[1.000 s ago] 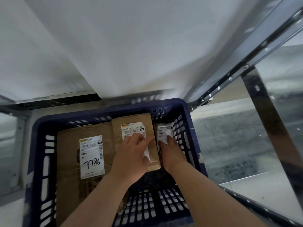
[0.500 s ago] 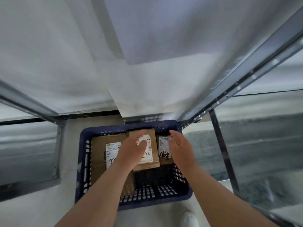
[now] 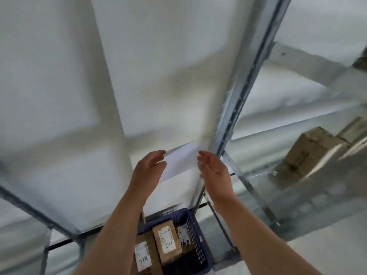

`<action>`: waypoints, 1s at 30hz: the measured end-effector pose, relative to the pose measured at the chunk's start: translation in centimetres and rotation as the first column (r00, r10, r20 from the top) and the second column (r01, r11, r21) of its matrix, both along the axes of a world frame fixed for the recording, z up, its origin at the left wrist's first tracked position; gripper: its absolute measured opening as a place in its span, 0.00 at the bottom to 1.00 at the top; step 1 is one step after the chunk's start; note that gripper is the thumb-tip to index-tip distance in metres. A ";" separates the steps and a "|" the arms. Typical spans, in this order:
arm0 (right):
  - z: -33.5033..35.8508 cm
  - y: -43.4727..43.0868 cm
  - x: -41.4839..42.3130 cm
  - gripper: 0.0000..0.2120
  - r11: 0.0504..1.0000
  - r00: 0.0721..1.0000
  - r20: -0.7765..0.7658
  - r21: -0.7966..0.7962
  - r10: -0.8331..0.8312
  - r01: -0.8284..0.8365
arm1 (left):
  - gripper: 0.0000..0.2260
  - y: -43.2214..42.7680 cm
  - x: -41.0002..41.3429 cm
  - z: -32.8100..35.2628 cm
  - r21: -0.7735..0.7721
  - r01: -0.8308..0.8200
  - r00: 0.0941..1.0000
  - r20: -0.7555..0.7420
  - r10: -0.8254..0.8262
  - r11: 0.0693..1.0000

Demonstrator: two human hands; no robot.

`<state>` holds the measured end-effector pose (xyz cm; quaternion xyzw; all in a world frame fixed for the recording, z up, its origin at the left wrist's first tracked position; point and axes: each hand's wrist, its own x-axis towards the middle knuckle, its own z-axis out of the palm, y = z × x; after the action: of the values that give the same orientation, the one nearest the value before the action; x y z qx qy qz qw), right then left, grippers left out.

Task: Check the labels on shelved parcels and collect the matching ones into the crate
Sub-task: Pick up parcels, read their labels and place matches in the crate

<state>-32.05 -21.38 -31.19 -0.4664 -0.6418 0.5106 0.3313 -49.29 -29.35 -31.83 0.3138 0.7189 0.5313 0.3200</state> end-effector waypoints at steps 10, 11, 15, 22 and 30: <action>22.7 -7.6 13.4 0.14 0.920 0.963 -0.260 0.355 -0.076 0.168 | 0.12 -2.7 13.3 22.2 0.392 0.293 0.956 -0.092 -0.280 0.872; 24.0 -8.4 15.4 0.14 0.903 0.959 -0.275 0.391 -0.069 0.177 | 0.11 -3.0 15.0 23.8 0.416 0.320 0.947 -0.111 -0.302 0.851; 27.5 -10.9 24.0 0.15 0.832 0.953 -0.299 0.513 -0.057 0.211 | 0.10 -4.0 22.7 28.0 0.454 0.457 0.888 -0.188 -0.419 0.765; 30.4 -12.2 44.3 0.18 0.769 0.937 -0.299 0.551 -0.182 0.325 | 0.11 -3.5 42.1 31.6 0.580 0.557 0.810 -0.222 -0.542 0.594; 30.6 -10.2 65.6 0.21 0.683 0.833 -0.303 0.477 -0.463 0.553 | 0.18 4.2 63.9 32.6 0.595 0.688 0.665 -0.286 -0.690 0.416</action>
<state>33.54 -31.60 -0.59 -0.4699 -0.5762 0.2288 0.6283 14.60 -25.19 0.81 0.6704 0.2885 0.5703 0.3769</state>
